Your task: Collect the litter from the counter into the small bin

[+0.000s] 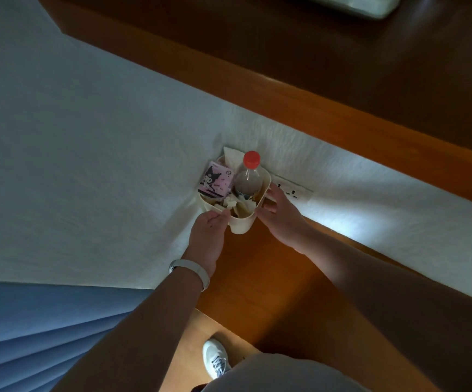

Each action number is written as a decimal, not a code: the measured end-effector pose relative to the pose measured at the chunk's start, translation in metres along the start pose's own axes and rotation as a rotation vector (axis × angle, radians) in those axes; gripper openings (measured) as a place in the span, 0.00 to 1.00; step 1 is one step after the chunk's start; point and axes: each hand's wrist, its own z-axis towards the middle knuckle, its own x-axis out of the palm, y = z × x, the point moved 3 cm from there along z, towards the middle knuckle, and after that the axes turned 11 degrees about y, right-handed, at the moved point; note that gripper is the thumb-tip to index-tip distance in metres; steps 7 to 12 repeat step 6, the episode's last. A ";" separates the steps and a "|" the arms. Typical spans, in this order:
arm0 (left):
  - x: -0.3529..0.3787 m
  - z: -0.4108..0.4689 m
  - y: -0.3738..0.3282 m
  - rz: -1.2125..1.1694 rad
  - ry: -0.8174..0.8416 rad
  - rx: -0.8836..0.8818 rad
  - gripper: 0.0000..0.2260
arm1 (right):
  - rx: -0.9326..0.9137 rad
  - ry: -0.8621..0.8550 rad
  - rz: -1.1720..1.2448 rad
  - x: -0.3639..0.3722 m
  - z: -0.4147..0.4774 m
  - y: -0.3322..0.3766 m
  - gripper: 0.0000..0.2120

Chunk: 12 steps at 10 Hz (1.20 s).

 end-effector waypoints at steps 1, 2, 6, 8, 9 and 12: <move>0.004 0.005 -0.004 -0.044 0.002 0.006 0.08 | 0.012 0.009 -0.018 -0.005 0.003 -0.001 0.30; 0.005 0.009 -0.005 -0.034 -0.014 0.016 0.03 | 0.019 0.017 -0.029 -0.007 0.004 -0.004 0.31; -0.012 -0.044 -0.026 0.246 -0.132 0.181 0.19 | -0.043 -0.064 -0.387 -0.019 -0.027 0.002 0.27; -0.012 -0.044 -0.026 0.246 -0.132 0.181 0.19 | -0.043 -0.064 -0.387 -0.019 -0.027 0.002 0.27; -0.012 -0.044 -0.026 0.246 -0.132 0.181 0.19 | -0.043 -0.064 -0.387 -0.019 -0.027 0.002 0.27; -0.012 -0.044 -0.026 0.246 -0.132 0.181 0.19 | -0.043 -0.064 -0.387 -0.019 -0.027 0.002 0.27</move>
